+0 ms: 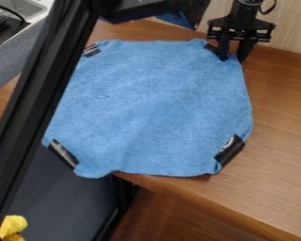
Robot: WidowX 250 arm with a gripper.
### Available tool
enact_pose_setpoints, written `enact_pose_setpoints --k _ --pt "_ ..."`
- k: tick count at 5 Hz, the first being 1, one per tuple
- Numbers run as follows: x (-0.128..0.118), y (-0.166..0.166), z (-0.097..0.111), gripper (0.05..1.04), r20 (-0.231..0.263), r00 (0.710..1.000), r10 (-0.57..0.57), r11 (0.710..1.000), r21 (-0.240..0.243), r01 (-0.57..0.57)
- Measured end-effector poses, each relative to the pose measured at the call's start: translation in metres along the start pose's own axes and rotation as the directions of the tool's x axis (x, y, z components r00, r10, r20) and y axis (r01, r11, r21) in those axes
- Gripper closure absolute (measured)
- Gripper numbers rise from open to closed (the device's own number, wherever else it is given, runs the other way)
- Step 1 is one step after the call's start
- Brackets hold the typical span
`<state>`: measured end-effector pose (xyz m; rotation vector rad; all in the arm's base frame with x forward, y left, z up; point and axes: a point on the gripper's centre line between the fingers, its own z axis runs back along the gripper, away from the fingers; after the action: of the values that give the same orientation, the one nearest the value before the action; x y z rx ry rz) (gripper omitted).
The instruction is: Fold the cloth from the top right to the middle
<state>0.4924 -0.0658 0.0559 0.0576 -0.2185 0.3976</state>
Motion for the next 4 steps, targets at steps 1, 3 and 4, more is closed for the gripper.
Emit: enact_pose_setpoints --k 1,3,4 --pt "-0.0017 0.001 -0.0023 0.91 -0.008 1.0 -0.011 1.0 0.002 0.011" --pt "-0.0059 0.0003 -0.0014 1.028 -0.013 1.0 -0.023 1.0 -0.012 0.023" --pt "-0.0074 -0.0011 -0.0003 1.029 -0.016 0.999 -0.03 0.999 -0.026 0.029"
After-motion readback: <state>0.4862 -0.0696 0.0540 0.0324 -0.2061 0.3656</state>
